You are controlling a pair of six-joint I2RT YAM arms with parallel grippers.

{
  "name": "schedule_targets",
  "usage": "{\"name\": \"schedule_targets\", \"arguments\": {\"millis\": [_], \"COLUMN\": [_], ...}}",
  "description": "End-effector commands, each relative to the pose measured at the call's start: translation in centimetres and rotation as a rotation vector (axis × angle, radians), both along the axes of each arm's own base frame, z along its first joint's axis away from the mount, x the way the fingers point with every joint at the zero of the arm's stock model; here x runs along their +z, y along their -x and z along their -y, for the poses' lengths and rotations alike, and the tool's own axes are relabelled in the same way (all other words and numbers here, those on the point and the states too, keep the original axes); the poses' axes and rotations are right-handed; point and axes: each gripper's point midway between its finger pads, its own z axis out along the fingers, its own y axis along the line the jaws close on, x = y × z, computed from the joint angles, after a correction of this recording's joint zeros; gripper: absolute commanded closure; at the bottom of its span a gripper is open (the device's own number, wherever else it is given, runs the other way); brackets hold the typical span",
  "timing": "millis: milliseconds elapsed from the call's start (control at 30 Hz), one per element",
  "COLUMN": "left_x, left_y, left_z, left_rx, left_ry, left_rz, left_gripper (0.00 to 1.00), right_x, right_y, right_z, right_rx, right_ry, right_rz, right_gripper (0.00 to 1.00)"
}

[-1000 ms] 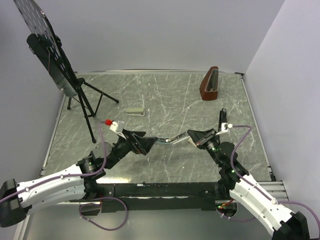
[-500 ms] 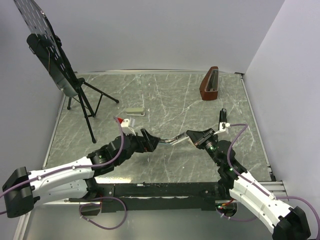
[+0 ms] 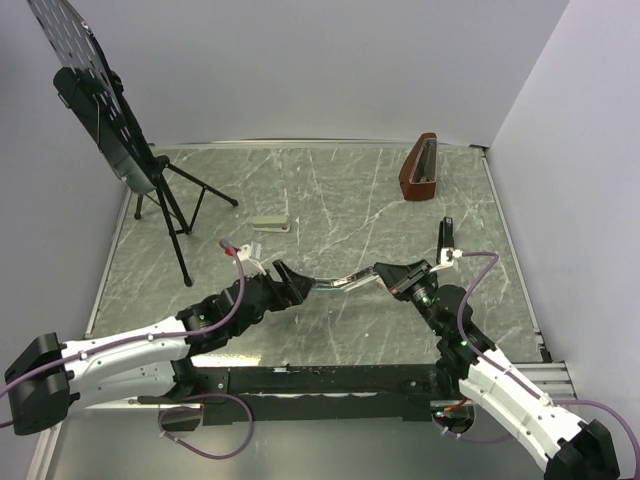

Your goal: Load the staples into the stapler

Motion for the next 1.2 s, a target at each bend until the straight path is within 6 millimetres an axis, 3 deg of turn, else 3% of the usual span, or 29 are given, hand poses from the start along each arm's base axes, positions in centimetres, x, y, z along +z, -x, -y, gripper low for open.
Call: {"name": "schedule_targets", "arguments": {"millis": [0, 100, 233, 467, 533, 633, 667, 733, 767, 833, 867, 933, 1000, 1067, 1100, 1167], "left_x": [0.8, 1.0, 2.6, 10.0, 11.8, 12.7, 11.4, 11.4, 9.8, 9.8, 8.0, 6.8, 6.0, 3.5, 3.6, 1.7], "left_y": [-0.8, -0.8, -0.8, -1.7, -1.4, -0.3, -0.3, 0.2, 0.1, 0.5, 0.6, 1.0, 1.6, 1.4, 1.3, 1.2], "left_z": [-1.2, -0.9, -0.5, -1.0, -0.3, 1.9, 2.8, 3.9, 4.7, 5.8, 6.3, 7.8, 8.6, 8.7, 9.1, 9.3], "left_rx": [0.072, 0.060, 0.026, -0.066, -0.160, -0.359, -0.422, -0.527, -0.577, -0.647, -0.696, -0.775, -0.834, -0.892, -0.906, -0.939], "left_ry": [0.030, 0.032, 0.023, -0.206, -0.293, -0.408, -0.466, -0.530, -0.577, -0.613, -0.661, -0.715, -0.761, -0.856, -0.872, -0.923], "left_rz": [0.018, 0.018, 0.060, 0.331, 0.423, 0.500, 0.484, 0.497, 0.472, 0.483, 0.446, 0.446, 0.431, 0.389, 0.394, 0.353], "left_gripper": [0.12, 0.11, 0.01, 0.01, 0.01, 0.00, 0.01, 0.01, 0.02, 0.05, 0.09, 0.14, 0.20, 0.28, 0.29, 0.34], "right_x": [2.9, 2.4, 2.1, 1.2, 1.1, 1.0, 1.1, 0.9, 1.0, 0.9, 0.9, 0.8, 0.9, 0.8, 0.8, 0.6], "right_y": [-0.3, -0.3, -0.5, -0.6, -0.6, -0.7, -0.7, -0.7, -0.7, -0.7, -0.7, -0.7, -0.7, -0.7, -0.7, -0.8], "right_z": [0.1, -0.1, -0.3, -0.4, -0.5, -0.7, -0.7, -1.0, -1.1, -1.2, -1.2, -1.3, -1.3, -1.4, -1.4, -1.5], "right_rx": [-0.014, -0.004, 0.001, 0.007, 0.012, 0.020, 0.021, 0.032, 0.038, 0.044, 0.044, 0.047, 0.050, 0.050, 0.051, 0.051], "right_ry": [-0.074, -0.088, -0.050, -0.003, 0.003, 0.006, 0.002, 0.004, 0.005, 0.002, 0.002, 0.003, 0.003, 0.001, 0.000, 0.000], "right_rz": [0.072, 0.060, 0.049, 0.035, 0.027, 0.024, 0.028, 0.019, 0.021, 0.015, 0.015, 0.010, 0.010, 0.007, 0.005, 0.000], "right_gripper": [1.00, 1.00, 1.00, 1.00, 1.00, 1.00, 1.00, 1.00, 1.00, 1.00, 1.00, 1.00, 1.00, 1.00, 1.00, 1.00]}}
